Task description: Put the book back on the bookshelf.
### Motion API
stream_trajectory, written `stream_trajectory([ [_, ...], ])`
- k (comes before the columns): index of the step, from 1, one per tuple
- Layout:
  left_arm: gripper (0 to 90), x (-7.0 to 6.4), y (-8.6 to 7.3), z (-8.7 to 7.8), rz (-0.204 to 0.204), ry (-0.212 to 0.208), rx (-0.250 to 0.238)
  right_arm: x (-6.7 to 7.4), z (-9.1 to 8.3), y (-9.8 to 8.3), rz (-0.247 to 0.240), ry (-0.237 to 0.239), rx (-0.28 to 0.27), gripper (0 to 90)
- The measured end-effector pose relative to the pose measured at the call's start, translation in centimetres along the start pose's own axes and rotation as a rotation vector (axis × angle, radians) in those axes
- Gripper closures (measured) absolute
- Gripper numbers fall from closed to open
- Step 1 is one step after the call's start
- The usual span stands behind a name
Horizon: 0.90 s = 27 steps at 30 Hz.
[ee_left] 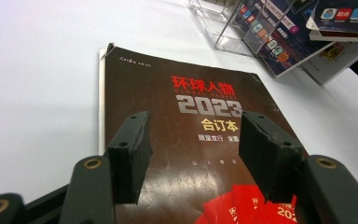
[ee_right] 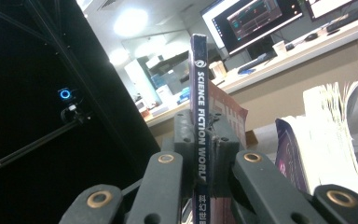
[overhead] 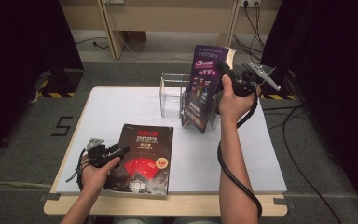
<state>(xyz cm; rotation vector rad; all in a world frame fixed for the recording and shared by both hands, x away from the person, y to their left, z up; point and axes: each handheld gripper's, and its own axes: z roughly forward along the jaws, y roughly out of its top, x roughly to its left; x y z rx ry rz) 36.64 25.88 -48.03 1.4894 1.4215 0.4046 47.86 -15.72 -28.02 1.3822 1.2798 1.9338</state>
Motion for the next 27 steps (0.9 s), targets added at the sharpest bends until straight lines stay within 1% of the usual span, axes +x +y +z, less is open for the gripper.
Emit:
stream_trajectory([
  [6, 42.9, 0.0, 0.0, 0.0, -0.002, 0.000, -0.001, 0.2, 1.0, -0.2, -0.002, -0.013, -0.009, 84.4],
  [8, 42.9, 0.0, 0.0, 0.0, -0.002, -0.002, -0.002, 0.2, 1.4, -0.2, -0.013, -0.024, -0.007, 84.4],
  [9, 42.9, 0.0, 0.0, 0.0, -0.001, 0.000, -0.001, 0.3, 1.6, -0.2, -0.002, -0.025, -0.007, 84.4],
  [11, 42.9, 0.0, 0.0, 0.0, 0.014, 0.008, -0.004, 0.3, 1.9, -0.2, -0.010, -0.029, -0.012, 84.4],
  [14, 42.9, 0.1, 0.1, 0.0, 0.009, 0.007, -0.004, 0.2, 2.2, -0.1, -0.015, -0.040, -0.020, 84.4],
  [22, 43.0, 0.1, 0.0, 0.1, 0.005, 0.006, 0.002, -0.3, 3.5, -0.1, -0.034, -0.087, -0.037, 84.3],
  [25, 43.0, 0.2, -0.1, 0.2, 0.006, 0.006, 0.004, -0.4, 4.0, -0.3, -0.058, -0.109, -0.039, 84.2],
  [27, 43.0, 0.2, -0.1, 0.2, 0.005, 0.005, 0.005, -0.6, 4.3, -0.7, -0.057, -0.115, -0.035, 84.2],
])
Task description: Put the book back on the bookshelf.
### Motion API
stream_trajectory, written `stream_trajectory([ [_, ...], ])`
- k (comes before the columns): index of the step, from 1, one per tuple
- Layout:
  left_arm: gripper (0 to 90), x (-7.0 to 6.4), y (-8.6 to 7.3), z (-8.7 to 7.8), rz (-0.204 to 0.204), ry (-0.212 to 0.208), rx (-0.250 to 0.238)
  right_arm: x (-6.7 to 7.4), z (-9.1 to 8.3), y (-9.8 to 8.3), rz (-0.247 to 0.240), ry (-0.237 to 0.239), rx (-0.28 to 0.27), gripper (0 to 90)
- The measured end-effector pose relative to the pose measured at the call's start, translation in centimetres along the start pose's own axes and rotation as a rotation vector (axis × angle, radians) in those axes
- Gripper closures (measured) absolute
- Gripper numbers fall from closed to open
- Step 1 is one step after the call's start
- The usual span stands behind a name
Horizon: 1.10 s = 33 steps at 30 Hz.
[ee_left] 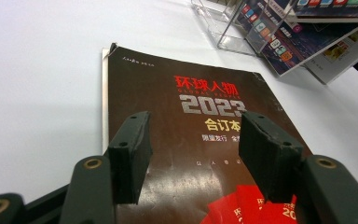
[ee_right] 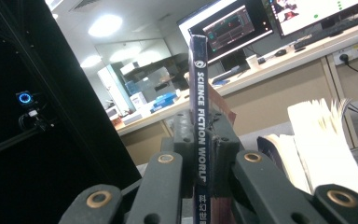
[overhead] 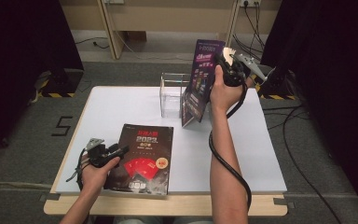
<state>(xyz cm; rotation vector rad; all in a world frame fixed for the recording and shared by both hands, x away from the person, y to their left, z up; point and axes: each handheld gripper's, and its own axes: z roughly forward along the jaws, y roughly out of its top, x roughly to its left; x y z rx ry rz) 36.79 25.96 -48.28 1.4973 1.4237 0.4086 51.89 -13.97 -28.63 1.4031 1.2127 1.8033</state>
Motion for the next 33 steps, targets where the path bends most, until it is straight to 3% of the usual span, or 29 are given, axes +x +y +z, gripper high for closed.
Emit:
stream_trajectory([
  [11, 43.0, 0.2, -0.1, 0.0, -0.006, -0.002, 0.003, -0.4, 1.1, -3.6, -0.056, -0.056, 0.051, 84.1],
  [19, 43.0, 0.2, -0.2, 0.1, -0.012, -0.006, 0.006, -0.1, 0.6, -4.6, -0.126, -0.072, 0.058, 83.8],
  [26, 43.0, 0.2, -0.2, 0.0, -0.011, -0.001, 0.004, 0.1, -1.4, -5.3, -0.170, -0.073, 0.052, 81.9],
  [33, 43.0, 0.1, -0.2, 0.0, -0.006, -0.001, 0.006, -0.3, -3.4, -5.4, -0.187, -0.054, 0.087, 79.0],
])
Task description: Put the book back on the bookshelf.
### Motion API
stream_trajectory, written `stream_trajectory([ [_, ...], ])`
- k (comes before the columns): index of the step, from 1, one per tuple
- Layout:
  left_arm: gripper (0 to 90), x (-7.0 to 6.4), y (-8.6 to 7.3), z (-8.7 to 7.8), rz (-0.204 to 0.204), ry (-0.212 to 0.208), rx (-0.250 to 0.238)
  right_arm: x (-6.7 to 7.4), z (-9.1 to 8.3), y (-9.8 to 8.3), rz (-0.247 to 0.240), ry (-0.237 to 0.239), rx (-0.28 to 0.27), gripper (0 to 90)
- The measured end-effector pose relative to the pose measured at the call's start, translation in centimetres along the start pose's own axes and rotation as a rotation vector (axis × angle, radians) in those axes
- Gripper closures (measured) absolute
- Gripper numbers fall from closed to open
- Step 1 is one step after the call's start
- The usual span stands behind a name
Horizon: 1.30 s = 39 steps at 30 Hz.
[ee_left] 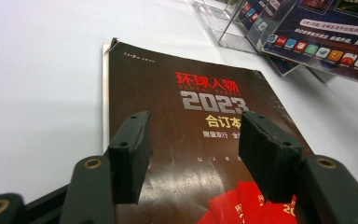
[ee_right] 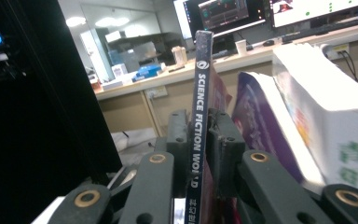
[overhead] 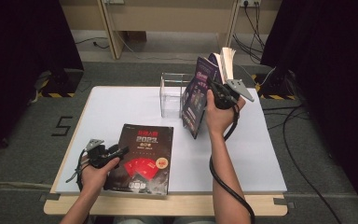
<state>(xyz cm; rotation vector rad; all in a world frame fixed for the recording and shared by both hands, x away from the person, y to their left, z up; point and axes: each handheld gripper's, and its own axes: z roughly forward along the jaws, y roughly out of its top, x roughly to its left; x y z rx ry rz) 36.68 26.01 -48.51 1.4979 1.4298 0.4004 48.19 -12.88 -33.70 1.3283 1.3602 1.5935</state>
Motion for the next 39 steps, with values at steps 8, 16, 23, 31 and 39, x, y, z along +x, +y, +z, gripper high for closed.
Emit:
stream_trajectory([
  [8, 42.9, -0.1, -0.1, 0.1, 0.001, -0.004, 0.001, -0.4, -1.3, 0.1, 0.012, 0.006, 0.077, 74.9],
  [16, 42.9, -0.4, 0.0, 0.1, 0.001, -0.012, -0.002, -0.6, -2.1, 0.5, 0.029, -0.025, 0.215, 73.5],
  [23, 42.8, -0.4, 0.0, 0.1, 0.001, -0.014, -0.003, -0.7, -2.8, 0.2, 0.030, -0.065, 0.234, 75.4],
  [31, 42.8, -0.4, 0.0, 0.1, 0.001, -0.012, 0.000, -0.9, -1.9, -0.3, 0.043, -0.079, 0.302, 74.8],
  [39, 42.8, -0.4, -0.1, 0.2, 0.007, -0.010, 0.006, -0.9, -2.0, -0.7, 0.051, -0.085, 0.342, 83.2],
])
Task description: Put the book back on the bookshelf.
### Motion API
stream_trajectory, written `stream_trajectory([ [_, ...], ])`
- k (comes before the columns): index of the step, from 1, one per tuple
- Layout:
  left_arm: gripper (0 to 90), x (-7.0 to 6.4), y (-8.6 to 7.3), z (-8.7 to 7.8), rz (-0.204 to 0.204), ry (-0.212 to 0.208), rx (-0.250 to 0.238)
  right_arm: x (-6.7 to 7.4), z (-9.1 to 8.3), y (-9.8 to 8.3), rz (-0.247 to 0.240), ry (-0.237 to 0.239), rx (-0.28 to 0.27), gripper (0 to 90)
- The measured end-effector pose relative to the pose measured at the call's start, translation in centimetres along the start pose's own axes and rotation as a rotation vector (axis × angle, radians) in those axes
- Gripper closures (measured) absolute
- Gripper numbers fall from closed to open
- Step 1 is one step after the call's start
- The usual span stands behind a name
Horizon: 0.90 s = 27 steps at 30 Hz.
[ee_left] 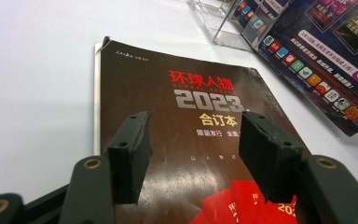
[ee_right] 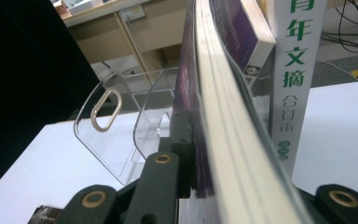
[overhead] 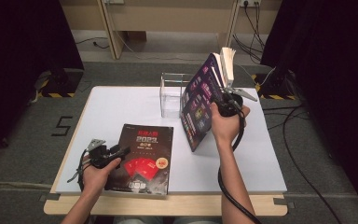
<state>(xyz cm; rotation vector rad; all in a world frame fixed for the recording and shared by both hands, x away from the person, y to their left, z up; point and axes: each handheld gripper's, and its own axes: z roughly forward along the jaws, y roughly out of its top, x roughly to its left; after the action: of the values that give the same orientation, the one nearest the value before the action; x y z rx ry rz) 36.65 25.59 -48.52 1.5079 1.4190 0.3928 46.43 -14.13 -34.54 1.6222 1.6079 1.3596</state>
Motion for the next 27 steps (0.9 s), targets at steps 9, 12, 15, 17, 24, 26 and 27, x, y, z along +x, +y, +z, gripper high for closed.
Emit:
stream_trajectory([
  [9, 42.8, 0.0, -0.1, 0.0, 0.000, 0.002, 0.000, 0.9, -0.2, -0.3, -0.045, 0.060, -0.039, 83.9],
  [12, 42.8, 0.1, 0.0, -0.1, -0.001, 0.002, -0.002, 1.5, -0.1, -0.5, -0.062, 0.085, -0.062, 83.9],
  [15, 42.8, 0.1, 0.0, -0.1, -0.003, 0.003, -0.003, 2.1, -0.2, -0.4, -0.078, 0.102, -0.072, 84.0],
  [17, 42.8, 0.1, 0.1, -0.1, -0.003, 0.003, -0.006, 2.5, -0.2, -0.3, -0.086, 0.109, -0.084, 84.0],
  [24, 42.8, 0.1, 0.1, -0.1, -0.002, 0.000, -0.007, 2.9, -0.6, 0.4, -0.088, 0.118, -0.157, 84.0],
  [26, 42.8, 0.1, 0.1, -0.1, -0.003, 0.000, -0.008, 2.9, -0.6, 0.7, -0.080, 0.120, -0.168, 84.0],
  [27, 42.8, 0.1, 0.1, -0.1, -0.003, 0.000, -0.007, 2.9, -0.6, 0.8, -0.075, 0.122, -0.178, 84.0],
])
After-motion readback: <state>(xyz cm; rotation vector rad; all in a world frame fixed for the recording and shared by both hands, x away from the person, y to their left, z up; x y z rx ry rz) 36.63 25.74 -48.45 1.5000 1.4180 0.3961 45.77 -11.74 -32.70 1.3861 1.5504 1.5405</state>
